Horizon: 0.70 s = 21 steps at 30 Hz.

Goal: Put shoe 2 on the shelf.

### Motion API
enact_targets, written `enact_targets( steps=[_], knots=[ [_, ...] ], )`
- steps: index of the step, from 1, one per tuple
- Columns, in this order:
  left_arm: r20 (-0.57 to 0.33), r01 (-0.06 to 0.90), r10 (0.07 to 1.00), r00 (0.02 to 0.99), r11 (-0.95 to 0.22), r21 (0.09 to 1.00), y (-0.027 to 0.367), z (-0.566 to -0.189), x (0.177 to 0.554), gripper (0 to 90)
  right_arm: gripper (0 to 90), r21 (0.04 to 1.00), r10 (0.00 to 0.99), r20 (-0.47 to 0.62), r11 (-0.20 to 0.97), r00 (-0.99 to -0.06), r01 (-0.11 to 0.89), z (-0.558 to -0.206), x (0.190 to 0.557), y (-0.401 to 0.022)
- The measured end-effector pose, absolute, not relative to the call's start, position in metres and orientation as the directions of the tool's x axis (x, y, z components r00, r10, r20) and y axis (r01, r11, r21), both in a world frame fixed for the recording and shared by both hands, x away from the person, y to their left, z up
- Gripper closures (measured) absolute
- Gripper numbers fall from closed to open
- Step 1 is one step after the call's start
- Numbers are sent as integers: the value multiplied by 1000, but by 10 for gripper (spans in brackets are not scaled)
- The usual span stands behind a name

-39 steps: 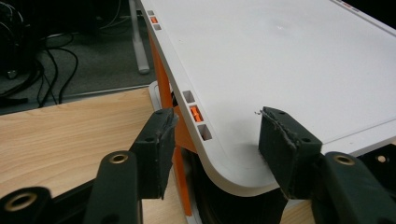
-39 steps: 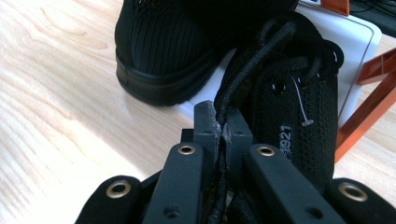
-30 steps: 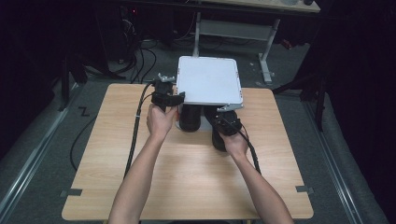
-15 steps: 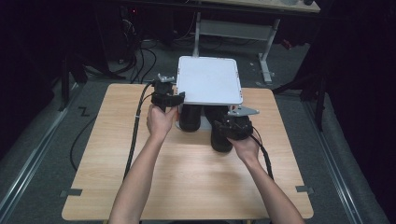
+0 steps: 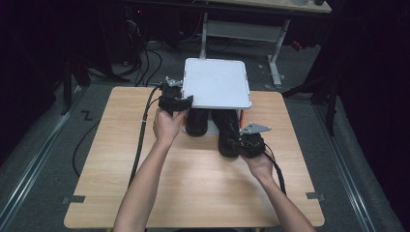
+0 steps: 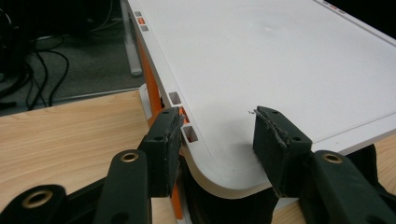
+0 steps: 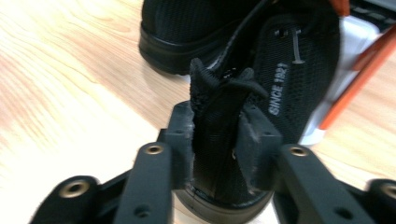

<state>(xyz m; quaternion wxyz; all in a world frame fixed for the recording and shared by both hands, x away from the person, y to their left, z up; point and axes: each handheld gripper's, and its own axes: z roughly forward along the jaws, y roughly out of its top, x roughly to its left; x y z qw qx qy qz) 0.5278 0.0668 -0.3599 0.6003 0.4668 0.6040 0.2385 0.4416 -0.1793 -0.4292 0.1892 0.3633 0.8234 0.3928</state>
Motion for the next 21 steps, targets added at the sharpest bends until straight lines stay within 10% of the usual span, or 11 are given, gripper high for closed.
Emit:
enact_targets(
  steps=[21],
  knots=[
    [-510,301,846,156,451,840,67,-358,528,511,725,781,792,-48,409,-608,472,-421,482,-155]
  ],
)
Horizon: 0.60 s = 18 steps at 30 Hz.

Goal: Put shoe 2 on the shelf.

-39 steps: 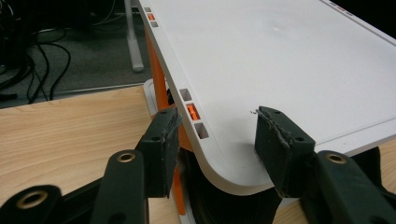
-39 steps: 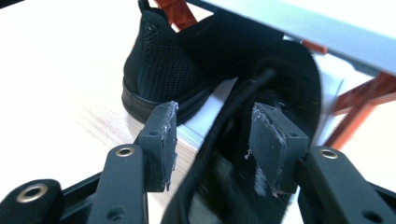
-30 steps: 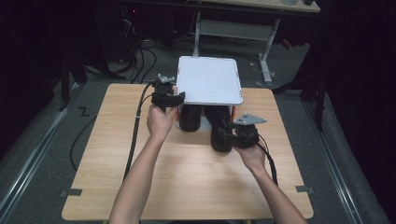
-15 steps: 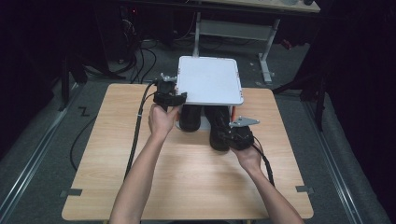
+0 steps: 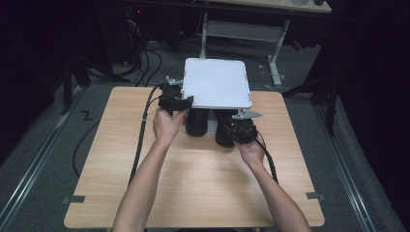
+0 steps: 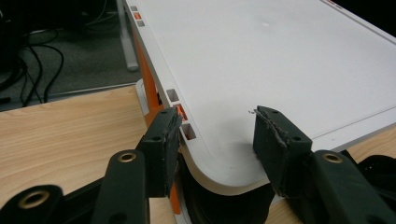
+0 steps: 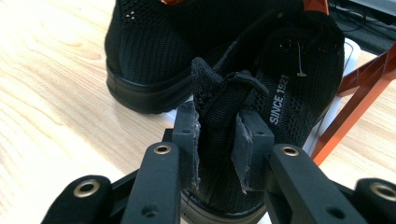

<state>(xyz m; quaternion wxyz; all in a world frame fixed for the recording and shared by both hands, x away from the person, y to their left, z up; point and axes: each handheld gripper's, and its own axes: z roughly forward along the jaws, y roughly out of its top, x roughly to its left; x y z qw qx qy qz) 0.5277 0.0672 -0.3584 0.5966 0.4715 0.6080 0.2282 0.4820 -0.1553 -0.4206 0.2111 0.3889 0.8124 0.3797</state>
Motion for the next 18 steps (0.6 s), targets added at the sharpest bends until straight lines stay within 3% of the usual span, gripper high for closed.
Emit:
enact_targets(
  steps=[4,12,18],
  knots=[
    [-503,296,850,159,445,845,67,-359,527,512,720,783,795,-126,447,-593,433,-422,486,-149],
    [-548,329,823,149,481,813,71,-357,529,510,713,792,830,-146,424,-538,439,-426,500,-155],
    [-523,314,838,155,460,831,68,-358,528,511,700,795,845,-162,418,-510,440,-433,508,-156]
  ],
)
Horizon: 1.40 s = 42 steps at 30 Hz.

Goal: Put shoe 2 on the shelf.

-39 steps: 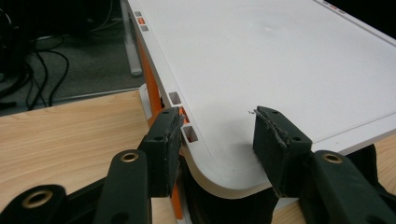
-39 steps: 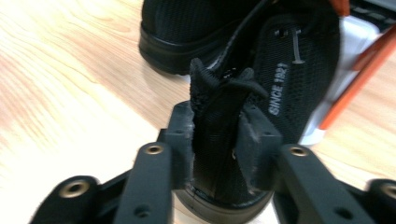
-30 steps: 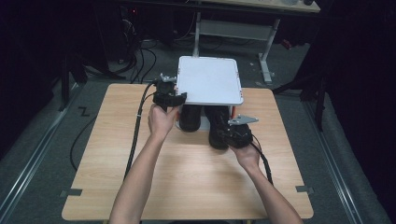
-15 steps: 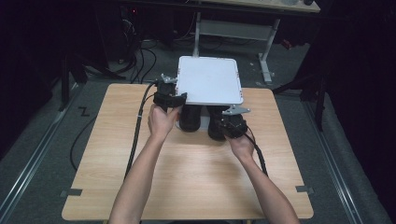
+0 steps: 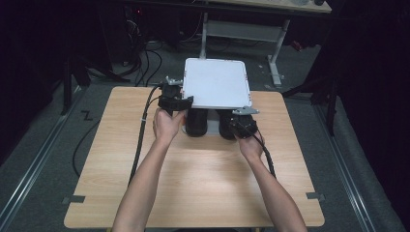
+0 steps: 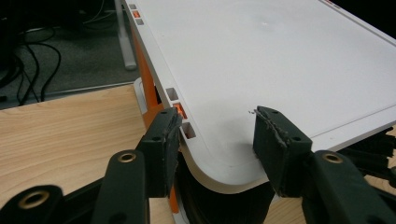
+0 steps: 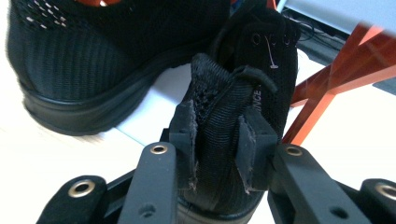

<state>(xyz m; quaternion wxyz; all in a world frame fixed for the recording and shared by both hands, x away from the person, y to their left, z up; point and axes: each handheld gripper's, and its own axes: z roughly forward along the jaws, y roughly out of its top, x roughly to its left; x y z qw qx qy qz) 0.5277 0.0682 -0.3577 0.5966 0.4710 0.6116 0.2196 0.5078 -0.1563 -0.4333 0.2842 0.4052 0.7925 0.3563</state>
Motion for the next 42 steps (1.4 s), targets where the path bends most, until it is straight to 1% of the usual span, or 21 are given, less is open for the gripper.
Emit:
enact_targets(
  steps=[5,8,11,13,17,22,26,28,30,33,38,40,42],
  knots=[
    [-530,318,834,154,466,826,70,-358,528,510,698,790,842,-195,438,-502,429,-440,512,-151],
    [-524,315,837,156,461,830,69,-358,528,511,701,798,852,-167,413,-496,440,-442,514,-151],
    [-524,315,837,157,460,830,69,-358,528,511,698,794,850,-165,415,-500,444,-440,515,-151],
    [-522,314,838,158,459,831,69,-358,528,511,670,791,849,-156,413,-505,451,-438,515,-152],
    [-521,311,838,160,458,833,69,-358,528,511,564,796,848,-122,394,-516,460,-433,513,-156],
    [-525,308,836,163,462,832,69,-359,527,510,512,810,841,-117,388,-528,439,-427,501,-165],
    [-518,304,840,162,457,836,68,-358,527,511,508,831,832,-105,375,-545,412,-420,488,-175],
    [-507,301,847,160,447,842,68,-358,526,512,506,836,827,-94,368,-553,407,-417,483,-179],
    [-514,297,844,156,456,839,68,-358,527,511,502,839,823,-83,362,-562,406,-414,479,-185],
    [-518,302,840,161,457,836,69,-358,526,493,495,841,824,-72,353,-563,409,-409,473,-193],
    [-535,313,833,143,475,823,74,-357,527,426,493,851,822,-57,336,-567,403,-399,461,-209],
    [-525,296,839,145,470,832,76,-355,525,390,493,855,824,-46,325,-565,404,-396,457,-216],
    [-527,274,835,157,476,836,78,-351,519,372,494,859,828,-33,310,-560,408,-395,454,-223]
  ],
)
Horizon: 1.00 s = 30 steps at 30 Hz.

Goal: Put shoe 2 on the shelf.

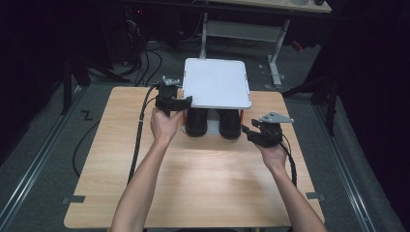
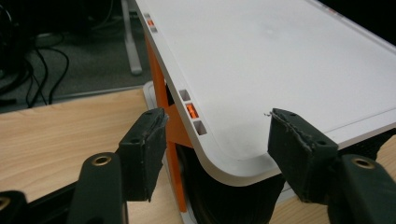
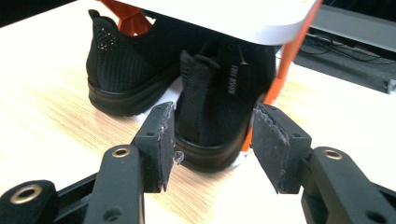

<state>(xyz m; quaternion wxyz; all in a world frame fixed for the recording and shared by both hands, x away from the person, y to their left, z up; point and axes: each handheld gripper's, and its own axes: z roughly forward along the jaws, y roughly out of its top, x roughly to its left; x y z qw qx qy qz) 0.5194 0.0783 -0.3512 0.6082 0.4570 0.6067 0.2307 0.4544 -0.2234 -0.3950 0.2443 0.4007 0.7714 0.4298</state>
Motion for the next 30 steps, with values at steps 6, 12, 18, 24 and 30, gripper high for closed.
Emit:
enact_targets(
  steps=[6,12,18,24,30],
  knots=[
    [-533,260,823,194,481,837,89,-342,500,346,494,866,835,10,267,-549,423,-396,447,-242],
    [-545,256,809,221,491,832,100,-346,481,337,493,872,837,27,248,-547,421,-398,438,-253],
    [-547,261,802,241,489,832,107,-352,464,332,493,874,838,38,236,-544,425,-400,430,-262],
    [-554,257,790,262,497,829,113,-357,446,332,493,877,837,50,224,-544,425,-401,423,-268],
    [-540,265,796,272,477,838,117,-369,428,330,493,878,834,66,213,-547,430,-405,418,-273]
  ],
)
